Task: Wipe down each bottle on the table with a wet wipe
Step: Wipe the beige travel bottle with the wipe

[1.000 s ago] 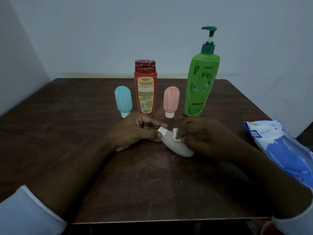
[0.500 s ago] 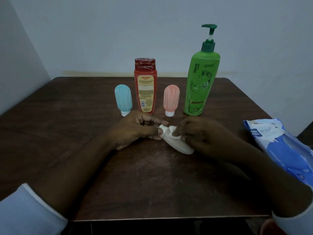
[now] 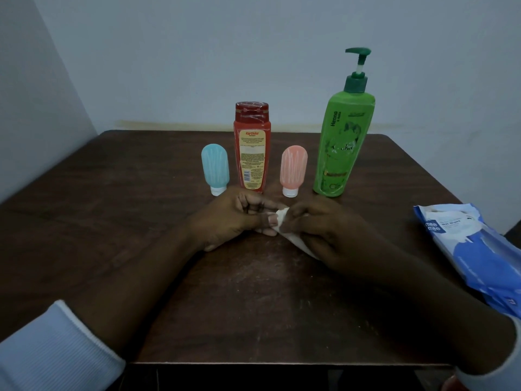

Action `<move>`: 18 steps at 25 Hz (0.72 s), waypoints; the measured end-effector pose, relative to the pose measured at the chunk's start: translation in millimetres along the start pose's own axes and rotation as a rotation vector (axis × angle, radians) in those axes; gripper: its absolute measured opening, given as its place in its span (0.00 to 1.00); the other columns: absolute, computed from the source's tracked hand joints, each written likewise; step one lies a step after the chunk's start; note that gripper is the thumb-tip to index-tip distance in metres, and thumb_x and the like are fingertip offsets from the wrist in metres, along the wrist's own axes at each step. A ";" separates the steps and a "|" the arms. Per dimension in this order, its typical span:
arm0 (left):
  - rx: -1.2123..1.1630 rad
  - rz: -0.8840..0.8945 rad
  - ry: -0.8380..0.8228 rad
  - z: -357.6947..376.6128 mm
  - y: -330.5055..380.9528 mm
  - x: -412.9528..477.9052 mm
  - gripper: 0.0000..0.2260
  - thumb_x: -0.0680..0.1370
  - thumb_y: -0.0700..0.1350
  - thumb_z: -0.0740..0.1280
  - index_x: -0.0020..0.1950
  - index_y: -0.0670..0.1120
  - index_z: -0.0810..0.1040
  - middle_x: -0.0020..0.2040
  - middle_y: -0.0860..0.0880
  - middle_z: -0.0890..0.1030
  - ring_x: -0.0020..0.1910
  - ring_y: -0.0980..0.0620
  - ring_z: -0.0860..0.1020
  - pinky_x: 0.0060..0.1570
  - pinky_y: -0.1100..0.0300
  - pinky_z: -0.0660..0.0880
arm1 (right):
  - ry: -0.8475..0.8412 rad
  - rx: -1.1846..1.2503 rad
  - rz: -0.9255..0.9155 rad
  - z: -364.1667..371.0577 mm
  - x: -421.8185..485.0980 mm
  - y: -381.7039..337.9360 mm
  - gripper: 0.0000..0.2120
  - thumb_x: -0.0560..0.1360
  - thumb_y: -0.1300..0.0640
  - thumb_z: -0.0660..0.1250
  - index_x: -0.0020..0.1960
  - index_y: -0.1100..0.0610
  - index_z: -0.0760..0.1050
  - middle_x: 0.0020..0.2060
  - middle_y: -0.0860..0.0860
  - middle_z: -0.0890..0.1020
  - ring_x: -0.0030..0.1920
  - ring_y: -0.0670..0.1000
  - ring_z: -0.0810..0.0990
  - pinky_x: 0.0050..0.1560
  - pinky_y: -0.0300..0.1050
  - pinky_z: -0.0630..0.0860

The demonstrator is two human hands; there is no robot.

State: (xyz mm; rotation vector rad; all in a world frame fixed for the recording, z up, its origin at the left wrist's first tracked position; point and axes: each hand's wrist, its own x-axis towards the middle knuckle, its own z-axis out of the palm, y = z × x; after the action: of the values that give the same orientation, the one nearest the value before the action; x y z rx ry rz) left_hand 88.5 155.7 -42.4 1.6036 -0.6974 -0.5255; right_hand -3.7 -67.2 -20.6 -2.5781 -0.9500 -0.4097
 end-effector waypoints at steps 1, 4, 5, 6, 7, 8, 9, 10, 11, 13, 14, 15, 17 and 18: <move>0.002 -0.009 0.013 0.4 0.7 0.0 0.13 0.79 0.31 0.68 0.63 0.38 0.82 0.57 0.43 0.87 0.55 0.49 0.86 0.51 0.60 0.83 | -0.025 -0.021 -0.024 -2.0 -1.0 -1.7 0.14 0.76 0.57 0.62 0.57 0.54 0.82 0.56 0.47 0.78 0.57 0.44 0.74 0.57 0.34 0.69; -0.010 -0.021 0.029 0.7 -0.4 0.7 0.13 0.79 0.31 0.69 0.62 0.39 0.83 0.56 0.43 0.87 0.54 0.49 0.86 0.51 0.59 0.84 | -0.156 -0.101 -0.106 -7.3 -5.8 -8.1 0.11 0.74 0.54 0.62 0.46 0.53 0.83 0.49 0.47 0.79 0.51 0.42 0.72 0.52 0.31 0.67; -0.013 -0.021 0.033 0.7 -0.9 0.9 0.13 0.79 0.31 0.69 0.62 0.39 0.83 0.56 0.43 0.87 0.54 0.49 0.86 0.51 0.59 0.84 | -0.197 -0.107 -0.108 -9.4 -7.9 -7.4 0.10 0.73 0.53 0.62 0.43 0.53 0.82 0.47 0.46 0.78 0.49 0.42 0.71 0.50 0.32 0.67; -0.013 -0.024 0.036 0.7 -1.5 1.2 0.13 0.79 0.31 0.69 0.62 0.39 0.83 0.55 0.44 0.87 0.54 0.49 0.86 0.50 0.59 0.84 | -0.223 -0.094 -0.087 -13.1 -10.2 -5.9 0.10 0.73 0.52 0.63 0.40 0.53 0.81 0.44 0.45 0.78 0.47 0.41 0.71 0.47 0.34 0.68; -0.012 -0.030 0.037 0.7 -1.7 1.5 0.13 0.79 0.31 0.69 0.62 0.39 0.83 0.56 0.45 0.87 0.54 0.49 0.86 0.50 0.59 0.84 | -0.221 -0.055 -0.052 -17.1 -12.5 -3.5 0.09 0.73 0.52 0.63 0.39 0.53 0.80 0.43 0.45 0.77 0.45 0.41 0.72 0.44 0.37 0.70; -0.010 -0.034 0.035 0.7 -1.6 1.5 0.13 0.79 0.31 0.69 0.63 0.39 0.83 0.56 0.45 0.87 0.55 0.49 0.86 0.51 0.59 0.84 | -0.166 0.010 -0.013 -20.3 -14.4 -0.7 0.08 0.73 0.53 0.64 0.39 0.53 0.80 0.42 0.45 0.77 0.44 0.42 0.74 0.42 0.41 0.72; -0.010 -0.033 0.030 0.9 -1.8 1.9 0.13 0.79 0.31 0.69 0.63 0.38 0.82 0.57 0.45 0.87 0.55 0.49 0.86 0.51 0.58 0.84 | -0.059 0.072 0.016 -21.8 -15.6 2.2 0.07 0.73 0.56 0.64 0.40 0.54 0.80 0.42 0.46 0.78 0.45 0.43 0.76 0.42 0.42 0.73; -0.011 -0.029 0.020 0.9 -1.5 2.0 0.13 0.80 0.31 0.68 0.64 0.37 0.82 0.57 0.45 0.87 0.55 0.49 0.86 0.51 0.58 0.84 | 0.057 0.098 0.028 -20.4 -15.5 4.2 0.06 0.73 0.60 0.65 0.42 0.55 0.81 0.45 0.47 0.79 0.47 0.44 0.77 0.44 0.41 0.75; -0.010 -0.028 0.008 1.1 -0.3 2.0 0.14 0.80 0.31 0.68 0.64 0.36 0.81 0.57 0.45 0.87 0.55 0.49 0.86 0.51 0.59 0.84 | 0.129 0.085 0.036 -16.7 -13.3 4.8 0.08 0.73 0.63 0.66 0.47 0.56 0.82 0.49 0.48 0.79 0.50 0.43 0.78 0.49 0.38 0.74; 0.005 -0.026 -0.007 1.0 0.0 2.0 0.14 0.80 0.31 0.68 0.65 0.35 0.80 0.57 0.44 0.87 0.55 0.49 0.86 0.51 0.61 0.83 | 0.080 0.036 0.030 -6.7 -7.4 3.1 0.13 0.75 0.63 0.66 0.57 0.54 0.81 0.56 0.47 0.78 0.57 0.42 0.75 0.56 0.32 0.71; 0.012 -0.027 -0.005 1.0 -0.4 1.9 0.14 0.79 0.31 0.68 0.65 0.36 0.81 0.57 0.44 0.87 0.55 0.49 0.86 0.51 0.61 0.83 | 0.018 0.028 0.022 -3.5 -5.8 1.9 0.13 0.76 0.61 0.65 0.59 0.53 0.80 0.57 0.46 0.77 0.58 0.41 0.75 0.57 0.31 0.70; 0.010 -0.031 0.000 0.8 -0.3 1.6 0.14 0.79 0.31 0.68 0.65 0.36 0.81 0.57 0.44 0.87 0.55 0.49 0.86 0.51 0.61 0.83 | -0.033 0.035 0.021 -4.3 -5.8 1.8 0.12 0.76 0.58 0.64 0.58 0.52 0.81 0.56 0.45 0.77 0.57 0.41 0.74 0.56 0.31 0.70; 0.007 -0.039 0.012 -0.3 -1.5 1.6 0.14 0.79 0.31 0.69 0.64 0.38 0.81 0.57 0.44 0.87 0.56 0.48 0.86 0.52 0.60 0.83 | -0.117 0.046 0.025 -12.7 -8.8 2.5 0.12 0.74 0.52 0.62 0.50 0.51 0.82 0.50 0.43 0.78 0.52 0.39 0.75 0.51 0.30 0.70; 0.006 -0.043 0.016 -0.3 -1.3 1.8 0.15 0.78 0.30 0.69 0.64 0.38 0.81 0.57 0.43 0.87 0.56 0.47 0.86 0.52 0.59 0.83 | -0.165 0.039 0.027 -17.6 -11.1 4.2 0.11 0.73 0.51 0.61 0.46 0.50 0.82 0.47 0.42 0.78 0.49 0.40 0.75 0.47 0.32 0.72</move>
State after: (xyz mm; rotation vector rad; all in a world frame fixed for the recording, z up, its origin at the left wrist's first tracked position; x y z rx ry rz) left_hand 90.2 154.7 -43.5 1.6299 -0.6546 -0.5423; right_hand -11.5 -83.9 -10.2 -2.6178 -0.9668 -0.1713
